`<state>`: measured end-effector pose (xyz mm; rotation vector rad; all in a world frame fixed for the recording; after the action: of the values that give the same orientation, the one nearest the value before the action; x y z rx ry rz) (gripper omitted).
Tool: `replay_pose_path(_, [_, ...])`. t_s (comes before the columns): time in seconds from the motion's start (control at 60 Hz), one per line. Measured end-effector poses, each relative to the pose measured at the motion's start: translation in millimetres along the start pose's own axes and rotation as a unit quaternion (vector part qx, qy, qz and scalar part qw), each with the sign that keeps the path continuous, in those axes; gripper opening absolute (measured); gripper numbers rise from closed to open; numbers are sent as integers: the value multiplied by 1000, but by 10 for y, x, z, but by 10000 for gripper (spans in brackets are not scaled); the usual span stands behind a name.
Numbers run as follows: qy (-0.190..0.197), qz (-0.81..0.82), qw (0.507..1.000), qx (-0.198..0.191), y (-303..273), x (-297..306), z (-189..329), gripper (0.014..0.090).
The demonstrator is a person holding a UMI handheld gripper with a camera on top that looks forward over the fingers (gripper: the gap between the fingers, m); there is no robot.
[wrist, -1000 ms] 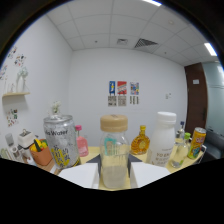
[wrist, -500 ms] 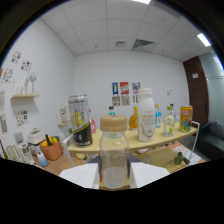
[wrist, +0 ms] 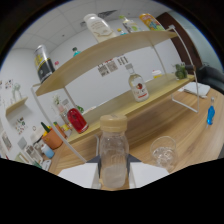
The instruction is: Make me a cup of Mount Fuji.
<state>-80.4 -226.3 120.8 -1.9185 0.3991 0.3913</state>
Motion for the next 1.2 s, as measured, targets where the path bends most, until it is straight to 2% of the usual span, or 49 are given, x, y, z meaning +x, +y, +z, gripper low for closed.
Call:
replay_pose_path(0.167, [-47,228,973,13,-117,6,24,404])
replay_pose_path(0.417, [-114,495,860,36,-338,57,-16,401])
replay_pose_path(0.667, [-168,666,727,25,-371,65,-26,400])
replay_pose_path(0.8, [-177,686,705,12,-350,39,-27,401])
replay_pose_path(0.967, [-176,658,732,10,-413,-13,-44,401])
replay_pose_path(1.1, [-157,525,837,13,-534,-157,-102,401])
replay_pose_path(1.2, [-128,352,926,41,-680,-248,-151,404])
